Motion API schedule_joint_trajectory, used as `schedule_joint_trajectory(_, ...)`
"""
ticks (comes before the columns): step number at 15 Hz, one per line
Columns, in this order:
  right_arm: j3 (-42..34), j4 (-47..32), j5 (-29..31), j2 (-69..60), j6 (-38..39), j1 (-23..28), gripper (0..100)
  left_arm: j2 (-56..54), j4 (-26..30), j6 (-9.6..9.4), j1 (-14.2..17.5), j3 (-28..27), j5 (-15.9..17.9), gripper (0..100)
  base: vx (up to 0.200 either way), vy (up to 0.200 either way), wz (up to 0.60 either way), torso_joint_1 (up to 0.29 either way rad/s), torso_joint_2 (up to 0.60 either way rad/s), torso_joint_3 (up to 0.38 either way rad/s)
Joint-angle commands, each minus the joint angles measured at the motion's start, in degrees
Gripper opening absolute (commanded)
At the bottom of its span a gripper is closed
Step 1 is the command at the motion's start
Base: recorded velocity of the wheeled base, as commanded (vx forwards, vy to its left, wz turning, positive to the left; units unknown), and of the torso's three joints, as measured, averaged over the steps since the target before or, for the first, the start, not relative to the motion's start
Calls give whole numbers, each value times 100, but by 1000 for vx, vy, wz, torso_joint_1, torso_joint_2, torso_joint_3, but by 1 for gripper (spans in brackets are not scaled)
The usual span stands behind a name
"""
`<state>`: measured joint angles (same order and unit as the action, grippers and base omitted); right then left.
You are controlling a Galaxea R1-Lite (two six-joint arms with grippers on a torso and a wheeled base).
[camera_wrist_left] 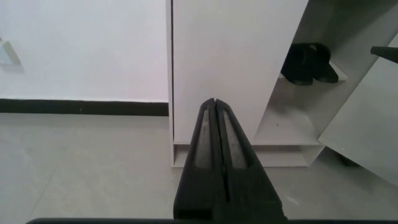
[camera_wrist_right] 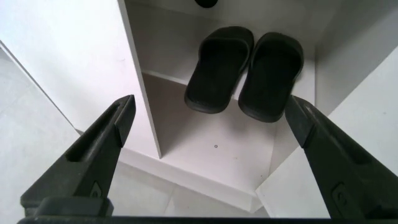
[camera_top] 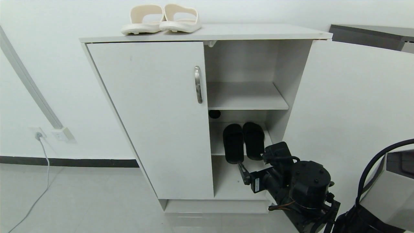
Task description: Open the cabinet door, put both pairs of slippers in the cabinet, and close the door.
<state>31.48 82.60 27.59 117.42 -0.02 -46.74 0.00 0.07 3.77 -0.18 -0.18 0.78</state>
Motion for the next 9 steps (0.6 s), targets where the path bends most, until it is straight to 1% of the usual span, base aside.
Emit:
schedule_joint_trajectory(1,-1,10,1,27,-6,-11,100,9,1,1,1,1,1,0,0,0,0,0,0,0)
schedule_joint_trajectory(7,-54,19,1,27,-15,-11,100,9,1,10,1,1,1,0,0,0,0,0,0,0)
schedule_joint_trajectory(9,-98,19,-17,27,-15,-11,100,9,1,10,1,1,1,0,0,200,0,5,2,5)
